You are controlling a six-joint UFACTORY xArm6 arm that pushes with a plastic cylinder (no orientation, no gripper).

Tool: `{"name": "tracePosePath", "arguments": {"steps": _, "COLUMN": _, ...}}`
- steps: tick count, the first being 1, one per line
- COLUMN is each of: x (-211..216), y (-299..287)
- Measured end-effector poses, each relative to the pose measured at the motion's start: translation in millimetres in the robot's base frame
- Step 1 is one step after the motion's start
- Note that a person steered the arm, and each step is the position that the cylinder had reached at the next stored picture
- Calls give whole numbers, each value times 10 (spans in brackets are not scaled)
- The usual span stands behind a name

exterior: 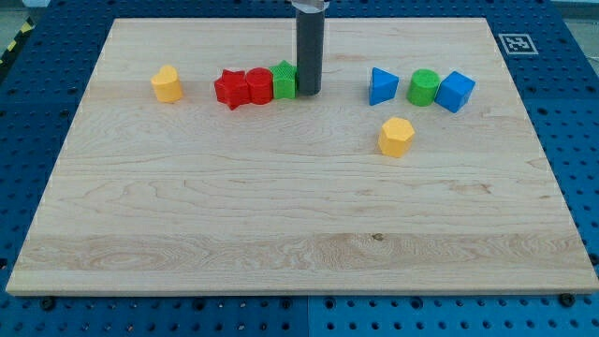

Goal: Move your arm to the left of the triangle

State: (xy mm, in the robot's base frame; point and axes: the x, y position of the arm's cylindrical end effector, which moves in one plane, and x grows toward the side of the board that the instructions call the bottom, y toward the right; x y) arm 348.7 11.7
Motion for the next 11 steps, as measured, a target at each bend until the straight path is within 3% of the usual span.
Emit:
{"name": "tracePosePath", "arguments": {"steps": 4, "x": 0, "y": 604}}
{"name": "tracePosePath", "arguments": {"steps": 9, "x": -23, "y": 521}}
{"name": "tracePosePath", "arguments": {"steps": 11, "x": 542, "y": 408}}
